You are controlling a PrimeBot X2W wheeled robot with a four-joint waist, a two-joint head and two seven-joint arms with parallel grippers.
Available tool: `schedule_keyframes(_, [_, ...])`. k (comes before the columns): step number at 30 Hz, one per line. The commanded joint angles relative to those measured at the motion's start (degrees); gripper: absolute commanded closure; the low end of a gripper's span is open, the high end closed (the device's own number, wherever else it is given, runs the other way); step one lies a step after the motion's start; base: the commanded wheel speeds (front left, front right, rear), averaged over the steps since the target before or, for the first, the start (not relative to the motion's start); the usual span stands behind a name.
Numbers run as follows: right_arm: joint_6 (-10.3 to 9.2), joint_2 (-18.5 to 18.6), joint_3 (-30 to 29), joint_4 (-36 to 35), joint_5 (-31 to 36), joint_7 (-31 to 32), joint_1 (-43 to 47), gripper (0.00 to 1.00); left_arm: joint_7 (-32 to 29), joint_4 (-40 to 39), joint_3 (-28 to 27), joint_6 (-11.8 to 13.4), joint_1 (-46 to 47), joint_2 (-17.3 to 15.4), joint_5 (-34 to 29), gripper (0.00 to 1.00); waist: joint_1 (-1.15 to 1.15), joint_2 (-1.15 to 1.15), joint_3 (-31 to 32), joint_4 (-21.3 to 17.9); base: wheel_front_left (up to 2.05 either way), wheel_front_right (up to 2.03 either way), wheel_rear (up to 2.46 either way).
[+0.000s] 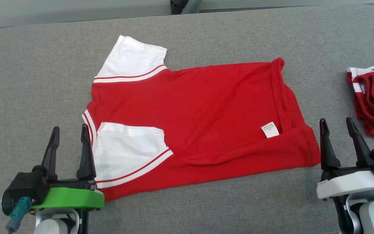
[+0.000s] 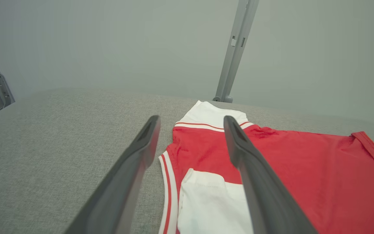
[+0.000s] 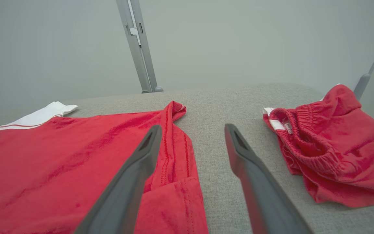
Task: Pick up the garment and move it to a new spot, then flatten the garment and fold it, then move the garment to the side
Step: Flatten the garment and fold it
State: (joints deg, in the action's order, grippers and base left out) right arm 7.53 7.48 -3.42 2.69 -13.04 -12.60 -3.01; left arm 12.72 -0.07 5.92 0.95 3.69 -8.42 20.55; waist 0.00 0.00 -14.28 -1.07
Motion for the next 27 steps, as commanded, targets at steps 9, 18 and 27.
schedule_keyframes(9, [-0.09,-0.78,-0.1,-1.56,-0.39,0.42,-0.52,0.0,0.11,1.39,0.29,-0.87,4.45,-1.28,-0.51,0.0,0.0,0.0,-1.11,-0.96,0.0,0.0,0.0])
schedule_keyframes(18, [-0.09,-0.78,2.7,-3.39,-1.11,0.37,-5.74,0.0,-7.52,10.29,2.11,-6.03,29.1,-4.72,2.19,0.0,0.0,0.0,-8.23,-4.13,0.0,0.0,0.0])
schedule_keyframes(27, [-0.09,-2.01,6.31,-1.14,-2.62,-1.28,-10.54,0.0,-16.72,32.05,6.74,-8.41,48.16,-8.03,7.12,0.0,0.0,0.0,-14.97,-9.53,0.0,0.0,0.0])
